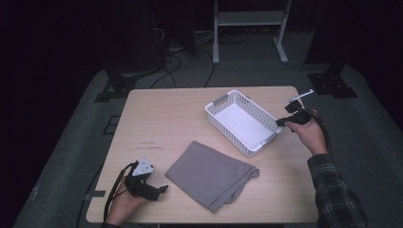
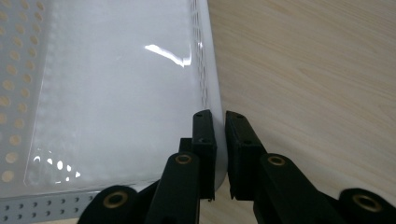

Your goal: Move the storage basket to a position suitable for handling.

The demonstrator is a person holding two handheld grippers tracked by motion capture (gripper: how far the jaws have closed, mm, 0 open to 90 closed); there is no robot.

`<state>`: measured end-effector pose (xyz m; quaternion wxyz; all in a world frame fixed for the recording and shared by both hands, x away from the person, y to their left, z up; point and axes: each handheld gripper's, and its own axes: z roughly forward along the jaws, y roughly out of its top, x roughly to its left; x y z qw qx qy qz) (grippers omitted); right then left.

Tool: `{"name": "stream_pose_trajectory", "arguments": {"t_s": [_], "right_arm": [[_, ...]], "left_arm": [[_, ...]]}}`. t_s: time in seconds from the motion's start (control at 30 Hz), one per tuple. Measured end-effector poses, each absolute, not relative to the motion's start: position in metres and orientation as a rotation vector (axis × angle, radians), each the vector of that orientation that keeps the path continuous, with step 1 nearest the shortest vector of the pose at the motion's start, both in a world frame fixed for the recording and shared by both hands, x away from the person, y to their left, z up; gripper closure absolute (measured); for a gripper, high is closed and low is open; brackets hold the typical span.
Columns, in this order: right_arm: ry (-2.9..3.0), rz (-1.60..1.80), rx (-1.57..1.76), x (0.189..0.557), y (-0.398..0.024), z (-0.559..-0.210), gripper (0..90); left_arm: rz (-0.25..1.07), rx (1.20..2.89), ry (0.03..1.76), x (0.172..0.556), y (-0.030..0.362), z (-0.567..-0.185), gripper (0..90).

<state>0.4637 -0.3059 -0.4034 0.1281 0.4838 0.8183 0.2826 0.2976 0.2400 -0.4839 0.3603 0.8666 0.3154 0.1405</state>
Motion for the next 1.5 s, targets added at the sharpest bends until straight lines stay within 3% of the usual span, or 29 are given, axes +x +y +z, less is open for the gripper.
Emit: {"name": "stream_pose_trajectory", "arguments": {"t_s": [0.07,0.2,0.4,0.7,1.17,1.5], "right_arm": [[2.376,0.825,1.411,0.462,-0.307,-0.404,81.3],[2.307,0.833,1.412,0.455,-0.309,-0.395,70.6],[2.272,0.870,1.377,0.442,-0.301,-0.378,69.2],[2.350,0.988,1.276,0.420,-0.256,-0.374,64.4],[2.472,1.066,1.141,0.418,-0.187,-0.381,63.0],[2.513,1.046,1.139,0.424,-0.161,-0.392,64.9]], "left_arm": [[0.362,2.234,0.813,0.298,0.240,-0.484,0.0],[0.362,2.234,0.813,0.298,0.240,-0.484,0.0],[0.362,2.234,0.813,0.298,0.240,-0.484,0.0],[0.362,2.232,0.814,0.298,0.240,-0.484,0.0],[0.364,2.234,0.812,0.298,0.240,-0.484,0.0],[0.360,2.236,0.814,0.298,0.240,-0.484,0.0]]}}
